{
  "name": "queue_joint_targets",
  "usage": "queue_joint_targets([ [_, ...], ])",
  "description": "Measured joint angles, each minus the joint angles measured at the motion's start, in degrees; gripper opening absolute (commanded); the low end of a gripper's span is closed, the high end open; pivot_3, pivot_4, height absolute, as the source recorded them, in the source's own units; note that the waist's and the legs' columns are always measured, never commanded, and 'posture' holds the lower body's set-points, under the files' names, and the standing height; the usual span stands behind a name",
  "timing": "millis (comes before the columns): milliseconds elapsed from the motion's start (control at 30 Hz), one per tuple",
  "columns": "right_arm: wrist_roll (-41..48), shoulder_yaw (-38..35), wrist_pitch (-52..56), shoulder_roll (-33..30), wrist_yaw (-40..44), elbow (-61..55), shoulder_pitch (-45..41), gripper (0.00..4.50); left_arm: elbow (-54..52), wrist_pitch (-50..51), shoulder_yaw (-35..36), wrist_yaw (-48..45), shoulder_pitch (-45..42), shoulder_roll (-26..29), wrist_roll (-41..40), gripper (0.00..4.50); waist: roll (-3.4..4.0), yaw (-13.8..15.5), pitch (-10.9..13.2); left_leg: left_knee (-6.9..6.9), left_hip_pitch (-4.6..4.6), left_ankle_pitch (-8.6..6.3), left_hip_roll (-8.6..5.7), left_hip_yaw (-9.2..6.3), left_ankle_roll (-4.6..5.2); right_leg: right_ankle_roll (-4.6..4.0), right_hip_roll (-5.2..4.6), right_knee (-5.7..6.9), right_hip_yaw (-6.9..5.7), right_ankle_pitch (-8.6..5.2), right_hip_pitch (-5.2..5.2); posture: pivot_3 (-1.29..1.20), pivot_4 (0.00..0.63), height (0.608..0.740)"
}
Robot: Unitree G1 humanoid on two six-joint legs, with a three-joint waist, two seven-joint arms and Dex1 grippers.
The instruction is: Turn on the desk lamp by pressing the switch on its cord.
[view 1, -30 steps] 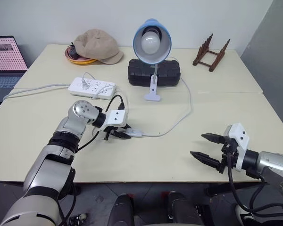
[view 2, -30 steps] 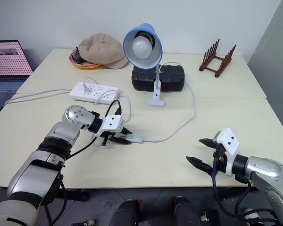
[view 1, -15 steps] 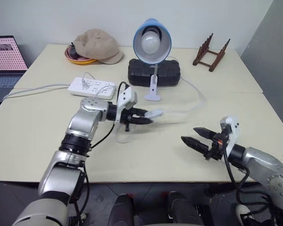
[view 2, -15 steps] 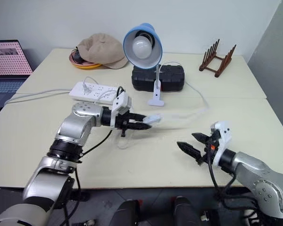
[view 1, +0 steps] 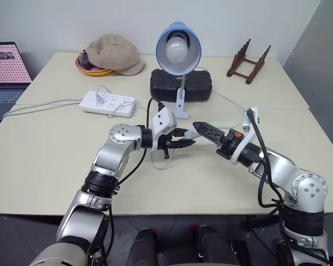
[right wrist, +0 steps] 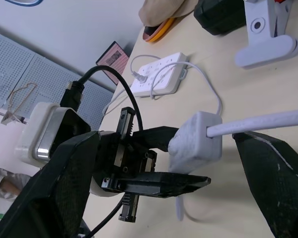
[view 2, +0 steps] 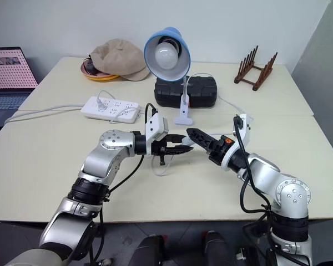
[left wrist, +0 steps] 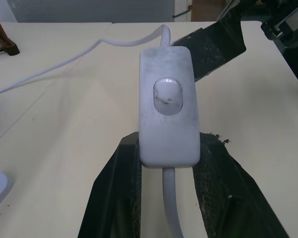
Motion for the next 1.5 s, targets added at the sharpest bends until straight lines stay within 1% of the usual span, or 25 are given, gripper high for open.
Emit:
queue_joint_targets([
  [133, 0.7, 2.1, -0.4, -0.2, -1.9, 1.5, -0.2, 4.50, -0.8, 0.0, 0.0, 0.6, 0.0, -0.4, 0.0, 1.08, 0.00, -0.1, 0.0, 0.01, 0.00, 0.00, 0.00, 0.00, 0.00, 0.00, 0.00, 0.01, 0.01, 0.00, -0.01, 0.00, 0.150, 0.740],
  [333, 1.0, 3.5, -1.6, -0.6, -2.0, 2.1, -1.7, 4.50, -1.9, 0.0, 0.0, 0.6, 0.3, -0.4, 0.0, 1.08, 0.00, -0.1, 0.0, -0.01, -0.01, 0.00, 0.00, 0.00, 0.00, -0.01, 0.00, -0.01, 0.00, -0.01, -0.01, 0.00, 0.150, 0.740],
  [433, 0.4, 3.5, -2.5, -0.8, -2.0, 3.0, -1.7, 3.95, -1.9, 0.0, 0.0, 0.6, 0.3, -0.4, 0.0, 1.08, 0.00, -0.1, 0.0, -0.01, -0.03, 0.00, 0.00, 0.00, 0.00, -0.01, 0.00, -0.02, 0.01, -0.01, -0.03, 0.00, 0.150, 0.740],
  [500, 0.3, 3.5, -2.6, -1.0, -1.9, 3.1, -1.7, 3.46, -1.9, 0.0, 0.0, 0.6, 0.3, -0.4, 0.0, 1.08, 0.00, -0.1, 0.0, -0.02, -0.03, 0.00, 0.00, 0.00, 0.00, -0.01, 0.00, -0.02, 0.00, -0.01, -0.03, 0.00, 0.150, 0.740],
  [600, -0.3, 3.6, -2.8, -1.1, -1.8, 3.1, -1.7, 2.62, -1.9, 0.0, 0.0, 0.6, 0.3, -0.4, 0.0, 1.08, 0.00, -0.1, 0.0, -0.03, -0.03, 0.00, 0.00, 0.00, 0.00, -0.01, 0.00, -0.02, 0.00, -0.01, -0.05, 0.00, 0.150, 0.740],
  [633, -0.5, 3.8, -2.8, -1.1, -1.8, 3.1, -1.7, 2.43, -1.9, 0.0, 0.0, 0.6, 0.2, -0.4, 0.0, 1.08, 0.00, -0.1, 0.0, -0.03, -0.03, 0.00, 0.01, 0.00, 0.00, -0.01, 0.00, -0.02, 0.00, -0.01, -0.05, 0.00, 0.150, 0.740],
  [667, -0.8, 4.0, -2.8, -1.1, -1.7, 3.1, -1.7, 2.03, -1.9, 0.0, 0.0, 0.6, 0.2, -0.4, 0.0, 1.08, 0.00, -0.1, 0.0, -0.03, -0.04, 0.00, 0.00, 0.00, 0.00, -0.01, 0.00, -0.02, 0.00, -0.01, -0.05, 0.00, 0.150, 0.740],
  [700, -0.9, 4.1, -2.8, -1.1, -1.7, 3.1, -1.7, 1.94, -1.9, 0.0, 0.0, 0.6, 0.2, -0.4, 0.0, 1.08, 0.00, -0.1, 0.0, -0.03, -0.04, 0.00, 0.00, 0.00, 0.00, -0.01, 0.00, -0.03, 0.00, -0.01, -0.05, 0.00, 0.150, 0.740],
  [767, -1.3, 4.5, -3.0, -1.1, -1.4, 2.8, -1.7, 1.39, -1.9, 0.2, 0.0, 0.6, 0.2, -0.4, 0.0, 1.08, 0.00, -0.1, 0.0, -0.02, -0.06, 0.00, 0.00, 0.00, 0.00, -0.02, 0.00, -0.03, 0.00, -0.01, -0.07, 0.00, 0.150, 0.740],
  [833, -1.7, 4.6, -3.0, -1.1, -0.8, 2.5, -1.7, 0.94, -1.9, 0.2, 0.0, 0.6, 0.2, -0.5, 0.0, 1.08, 0.00, -0.1, 0.0, -0.02, -0.09, 0.00, 0.00, 0.00, 0.00, -0.02, 0.00, -0.03, 0.00, -0.01, -0.10, 0.00, 0.150, 0.740],
  [900, -2.1, 5.1, -3.1, -1.3, -0.5, 2.3, -1.7, 0.67, -1.9, 0.2, -0.1, 0.6, 0.2, -0.6, 0.0, 1.08, 0.00, -0.1, 0.0, -0.03, -0.11, 0.00, 0.00, 0.00, 0.00, -0.01, 0.00, -0.04, 0.00, -0.01, -0.11, 0.00, 0.150, 0.740],
  [967, -2.4, 5.4, -3.2, -1.6, -0.5, 2.0, -1.6, 0.58, -1.9, 0.2, -0.3, 0.6, 0.2, -0.6, 0.0, 1.08, 0.00, -0.1, 0.0, -0.02, -0.16, 0.00, 0.00, 0.00, 0.00, -0.01, 0.00, -0.04, 0.00, -0.01, -0.16, 0.00, 0.150, 0.740],
  [1167, -3.7, 6.1, -3.5, -2.6, -0.2, 1.1, -1.4, 0.58, -1.8, 0.2, -0.9, 0.7, 0.2, -0.6, 0.0, 1.08, 0.00, -0.1, 0.0, -0.03, -0.21, 0.00, 0.00, 0.00, 0.00, -0.01, 0.00, -0.04, 0.00, -0.01, -0.21, 0.00, 0.150, 0.740],
  [1500, -8.5, 7.9, -3.4, -4.0, 1.9, -0.2, -2.0, 0.58, -1.8, 0.7, -1.1, 1.0, 0.2, -0.5, 0.0, 1.08, 0.00, -0.1, 0.0, -0.03, -0.23, 0.00, 0.00, 0.00, 0.00, -0.02, 0.00, -0.07, 0.00, -0.01, -0.22, 0.00, 0.150, 0.740],
])
